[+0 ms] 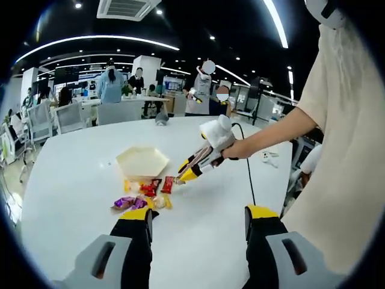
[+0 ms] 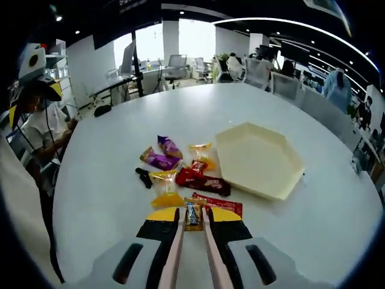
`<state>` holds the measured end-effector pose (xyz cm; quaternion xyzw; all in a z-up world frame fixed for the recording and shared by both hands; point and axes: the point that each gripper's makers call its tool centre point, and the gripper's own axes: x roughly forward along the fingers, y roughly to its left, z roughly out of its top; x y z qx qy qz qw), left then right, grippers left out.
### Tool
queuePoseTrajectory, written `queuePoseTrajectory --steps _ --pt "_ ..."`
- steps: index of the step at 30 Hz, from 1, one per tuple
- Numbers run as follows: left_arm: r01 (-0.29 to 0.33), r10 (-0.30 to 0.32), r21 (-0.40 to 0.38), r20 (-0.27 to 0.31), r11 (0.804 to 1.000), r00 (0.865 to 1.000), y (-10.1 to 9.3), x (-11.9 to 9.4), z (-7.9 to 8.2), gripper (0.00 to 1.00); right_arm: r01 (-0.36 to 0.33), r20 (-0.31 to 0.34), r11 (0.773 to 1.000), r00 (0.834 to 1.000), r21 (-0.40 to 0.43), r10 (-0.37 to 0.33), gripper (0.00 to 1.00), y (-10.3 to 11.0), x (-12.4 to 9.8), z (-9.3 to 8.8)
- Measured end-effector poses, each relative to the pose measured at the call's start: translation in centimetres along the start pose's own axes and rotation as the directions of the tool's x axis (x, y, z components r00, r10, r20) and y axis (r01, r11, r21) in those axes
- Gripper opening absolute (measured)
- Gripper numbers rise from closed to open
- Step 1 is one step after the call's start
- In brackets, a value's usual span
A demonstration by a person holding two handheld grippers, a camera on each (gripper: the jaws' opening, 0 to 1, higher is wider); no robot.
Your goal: Place the target food into the container with the food tongs after gripping and lifting it, then release it inside without dropping or visibly crushing the food.
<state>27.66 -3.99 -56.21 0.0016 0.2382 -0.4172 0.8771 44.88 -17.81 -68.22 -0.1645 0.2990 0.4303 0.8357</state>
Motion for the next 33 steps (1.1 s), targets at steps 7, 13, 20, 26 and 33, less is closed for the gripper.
queuePoseTrajectory --steps 7,13,20,26,33 --pt "-0.006 0.006 0.0 0.007 1.0 1.0 0.3 -0.3 0.2 0.61 0.066 0.089 0.997 0.994 0.029 -0.069 0.18 -3.1 -0.2 4.2" --pt "-0.014 0.014 -0.004 0.012 1.0 1.0 0.5 -0.6 0.3 0.61 0.112 0.138 0.993 0.983 0.046 -0.118 0.18 -5.7 -0.1 7.1" --pt "-0.027 0.027 -0.001 0.021 1.0 0.999 0.9 -0.9 0.8 0.61 0.145 0.166 0.988 0.974 0.063 -0.153 0.19 -8.0 0.2 9.6" --pt "-0.035 0.035 0.017 0.022 0.999 0.999 0.9 -1.2 1.5 0.61 0.152 0.151 0.987 0.976 0.049 -0.158 0.19 -9.0 1.1 9.7" --pt "-0.036 0.035 0.028 0.038 0.999 0.999 1.0 -1.1 2.3 0.61 0.149 0.144 0.988 0.977 0.051 -0.155 0.19 -9.5 2.0 10.1"
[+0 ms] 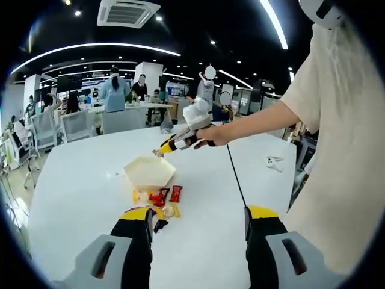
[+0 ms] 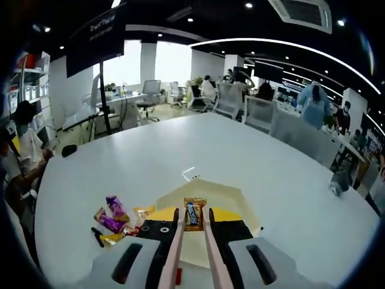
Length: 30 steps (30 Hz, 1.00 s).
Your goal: Place the target food into the container with the food tongs after gripping and lifting it, then release it inside without dropping or visibly crushing the food.
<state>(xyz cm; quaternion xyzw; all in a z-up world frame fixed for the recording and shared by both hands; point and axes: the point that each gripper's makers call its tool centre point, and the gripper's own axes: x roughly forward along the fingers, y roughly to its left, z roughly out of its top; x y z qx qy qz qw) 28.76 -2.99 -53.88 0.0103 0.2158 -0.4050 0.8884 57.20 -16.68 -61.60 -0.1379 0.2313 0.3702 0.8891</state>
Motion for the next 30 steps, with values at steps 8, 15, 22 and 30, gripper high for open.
queuePoseTrajectory --steps 8,15,22,30 --pt "0.005 -0.005 -0.009 -0.009 1.0 1.0 0.2 0.2 -0.4 0.6 -0.017 -0.034 1.0 0.999 0.003 0.017 0.19 0.0 1.4 -0.7" --pt "-0.002 0.002 -0.021 -0.016 1.0 1.0 0.3 0.1 -0.8 0.61 -0.018 -0.065 1.0 0.998 0.001 0.018 0.19 -0.6 2.4 -1.3" --pt "-0.012 0.011 -0.033 -0.019 0.999 1.0 0.6 -0.1 -1.1 0.6 -0.016 -0.087 1.0 0.996 0.012 0.017 0.19 -0.8 3.2 -2.0" --pt "-0.014 0.013 -0.039 -0.024 0.999 1.0 0.5 -0.1 -1.4 0.6 -0.028 -0.09 0.999 0.996 0.023 0.03 0.2 -0.6 3.5 -2.0"
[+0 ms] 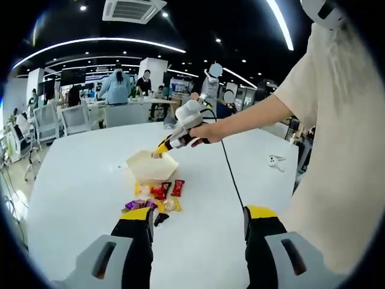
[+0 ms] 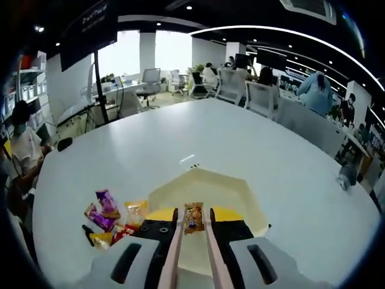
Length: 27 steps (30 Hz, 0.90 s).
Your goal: Place the target food into the container with the food tongs after gripping and lifting it, then release it inside without dropping or visibly crushing the food.
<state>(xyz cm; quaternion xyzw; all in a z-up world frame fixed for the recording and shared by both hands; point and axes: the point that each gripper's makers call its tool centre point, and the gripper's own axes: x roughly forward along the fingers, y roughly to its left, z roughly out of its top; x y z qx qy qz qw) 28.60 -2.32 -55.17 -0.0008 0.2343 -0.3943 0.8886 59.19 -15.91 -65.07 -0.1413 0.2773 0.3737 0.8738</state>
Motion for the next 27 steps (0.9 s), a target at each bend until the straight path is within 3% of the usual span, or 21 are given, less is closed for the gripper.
queuePoseTrajectory --steps 19,23,27 --pt "0.003 -0.003 -0.006 0.004 1.0 1.0 -0.1 0.4 0.1 0.6 -0.001 0.005 1.0 1.0 -0.028 0.001 0.21 0.2 -0.6 0.1" --pt "0.007 -0.007 -0.006 0.006 1.0 1.0 -0.2 0.4 0.1 0.6 -0.038 0.013 0.996 0.999 -0.083 0.04 0.21 2.3 -1.6 -0.1" --pt "0.007 -0.007 -0.007 0.012 1.0 1.0 -0.2 0.4 0.1 0.6 -0.077 -0.01 0.988 0.997 -0.134 0.076 0.21 5.3 -2.8 -1.4"
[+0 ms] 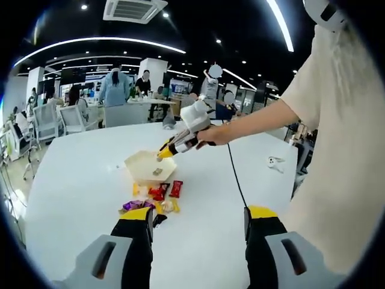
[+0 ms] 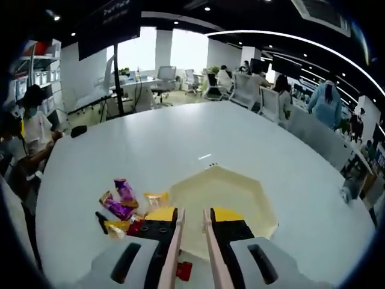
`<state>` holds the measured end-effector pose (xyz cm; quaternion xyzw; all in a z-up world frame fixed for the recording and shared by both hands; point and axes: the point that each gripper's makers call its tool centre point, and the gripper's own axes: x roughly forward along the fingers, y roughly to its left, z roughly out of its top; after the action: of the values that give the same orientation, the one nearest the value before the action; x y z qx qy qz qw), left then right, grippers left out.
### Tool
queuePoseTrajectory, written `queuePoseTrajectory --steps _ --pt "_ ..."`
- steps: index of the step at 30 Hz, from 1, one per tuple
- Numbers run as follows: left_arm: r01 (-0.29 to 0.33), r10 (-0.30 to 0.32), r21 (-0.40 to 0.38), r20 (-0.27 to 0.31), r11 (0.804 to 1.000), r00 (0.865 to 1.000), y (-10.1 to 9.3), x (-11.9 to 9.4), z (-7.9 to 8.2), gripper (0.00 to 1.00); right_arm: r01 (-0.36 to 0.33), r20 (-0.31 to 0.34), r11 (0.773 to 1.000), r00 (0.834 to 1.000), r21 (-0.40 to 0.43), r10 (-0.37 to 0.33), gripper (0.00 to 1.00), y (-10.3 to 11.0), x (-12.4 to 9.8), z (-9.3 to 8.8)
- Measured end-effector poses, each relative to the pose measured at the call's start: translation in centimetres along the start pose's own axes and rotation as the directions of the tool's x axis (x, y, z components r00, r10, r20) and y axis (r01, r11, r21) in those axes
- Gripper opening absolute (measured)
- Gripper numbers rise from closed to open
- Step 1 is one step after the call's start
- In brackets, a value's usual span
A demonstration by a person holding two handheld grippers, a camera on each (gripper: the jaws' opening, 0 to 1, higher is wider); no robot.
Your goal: Place the target food into the container with the food tongs after gripping and lifting it, then release it inside without dropping or visibly crushing the food.
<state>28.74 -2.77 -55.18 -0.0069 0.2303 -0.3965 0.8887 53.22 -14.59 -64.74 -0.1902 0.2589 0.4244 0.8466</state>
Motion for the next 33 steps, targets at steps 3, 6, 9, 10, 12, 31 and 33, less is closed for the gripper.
queuePoseTrajectory --steps 3,6,9,10,12,31,33 --pt "0.002 -0.002 0.0 0.004 1.0 1.0 -0.2 -0.1 0.1 0.61 -0.015 -0.01 1.0 1.0 -0.02 0.015 0.21 1.7 -0.6 -0.9" --pt "0.009 -0.009 0.009 0.002 1.0 1.0 -0.5 -0.3 0.1 0.61 -0.028 -0.022 0.999 0.999 -0.016 0.027 0.21 3.0 -1.1 -1.8" --pt "0.014 -0.014 0.013 0.007 1.0 1.0 -0.6 -0.8 0.0 0.61 -0.034 -0.032 0.999 0.999 -0.007 0.033 0.21 4.4 -1.7 -2.5" --pt "0.018 -0.018 0.011 0.012 1.0 1.0 -0.7 -1.0 0.0 0.61 -0.035 -0.036 0.999 0.999 -0.008 0.035 0.21 4.7 -1.8 -2.6" --pt "0.024 -0.024 0.011 0.015 1.0 1.0 -0.6 -1.2 -0.2 0.61 -0.036 -0.046 0.999 0.998 -0.016 0.035 0.21 5.5 -2.3 -2.8" --pt "0.109 -0.111 0.046 0.053 0.993 0.992 0.7 -7.1 -2.1 0.6 -0.012 -0.133 0.998 0.991 -0.058 0.004 0.21 11.0 -4.0 -2.7" --pt "0.11 -0.112 0.044 0.055 0.993 0.992 1.1 -8.2 -2.6 0.6 -0.001 -0.159 0.997 0.987 -0.074 -0.011 0.21 11.0 -4.2 -3.0"
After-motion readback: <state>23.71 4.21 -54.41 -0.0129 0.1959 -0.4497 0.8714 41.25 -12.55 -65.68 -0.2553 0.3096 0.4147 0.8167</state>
